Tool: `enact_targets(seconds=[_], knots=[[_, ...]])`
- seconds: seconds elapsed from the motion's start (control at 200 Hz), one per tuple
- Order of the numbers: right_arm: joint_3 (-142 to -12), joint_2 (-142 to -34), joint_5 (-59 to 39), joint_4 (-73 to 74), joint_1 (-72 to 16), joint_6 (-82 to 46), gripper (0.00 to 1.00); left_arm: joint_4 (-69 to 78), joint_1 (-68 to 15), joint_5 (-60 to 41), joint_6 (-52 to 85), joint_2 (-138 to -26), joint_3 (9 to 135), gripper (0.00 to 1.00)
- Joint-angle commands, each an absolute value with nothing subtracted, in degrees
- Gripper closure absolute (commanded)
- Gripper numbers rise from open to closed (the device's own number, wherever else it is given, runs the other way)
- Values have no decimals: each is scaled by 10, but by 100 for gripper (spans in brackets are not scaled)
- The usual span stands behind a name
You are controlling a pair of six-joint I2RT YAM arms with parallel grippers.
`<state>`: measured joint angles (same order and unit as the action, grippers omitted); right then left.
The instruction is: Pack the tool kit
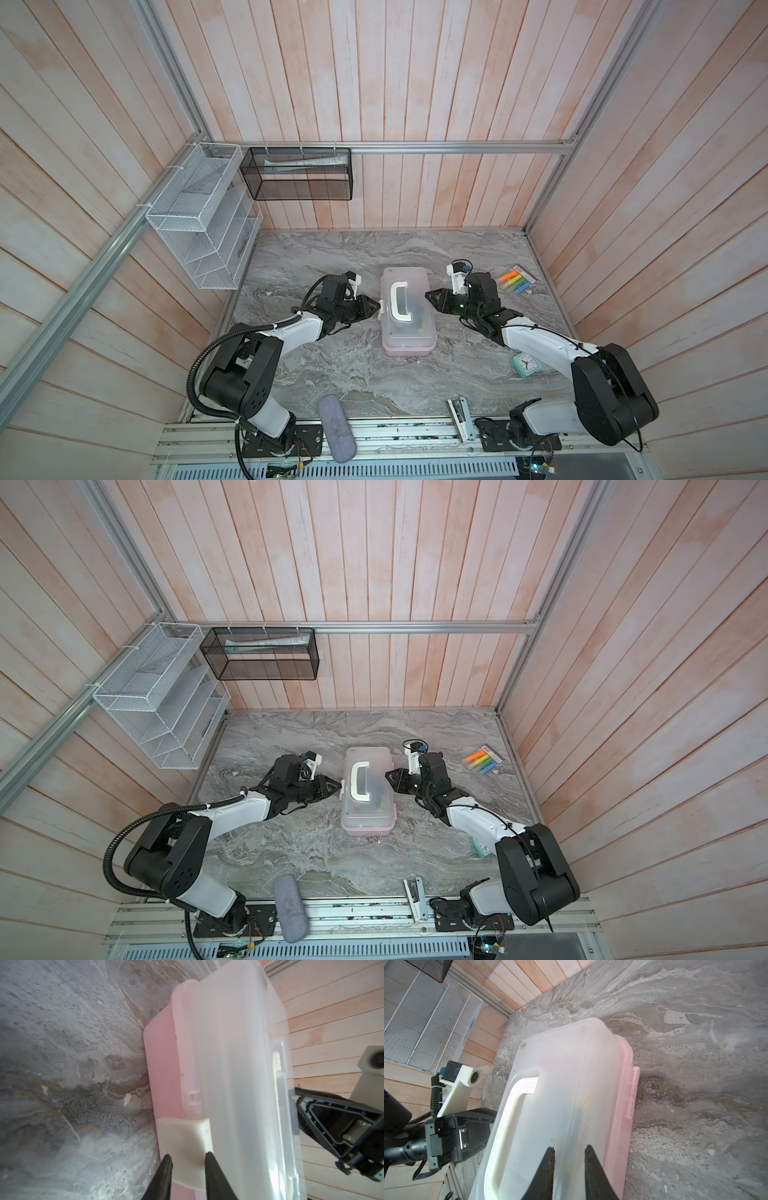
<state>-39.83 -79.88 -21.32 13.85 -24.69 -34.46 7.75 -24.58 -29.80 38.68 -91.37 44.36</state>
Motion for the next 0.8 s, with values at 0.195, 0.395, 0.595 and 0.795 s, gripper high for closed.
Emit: enact_targets(seconds=[0.195,0.395,0.595,0.795], knots=[[-387,-821,-248,119,-256,-350,76,106,-268,-324,404,-940,437,70],[-372,-833,-280,133,-256,-361,76,182,-269,-347,437,-952,400,69],[-340,-845,-323,190,-256,-390,77,272,-278,-358,468,-966,362,69],[-340,-836,-311,182,-255,-393,77,261,-276,-344,463,-957,362,69]])
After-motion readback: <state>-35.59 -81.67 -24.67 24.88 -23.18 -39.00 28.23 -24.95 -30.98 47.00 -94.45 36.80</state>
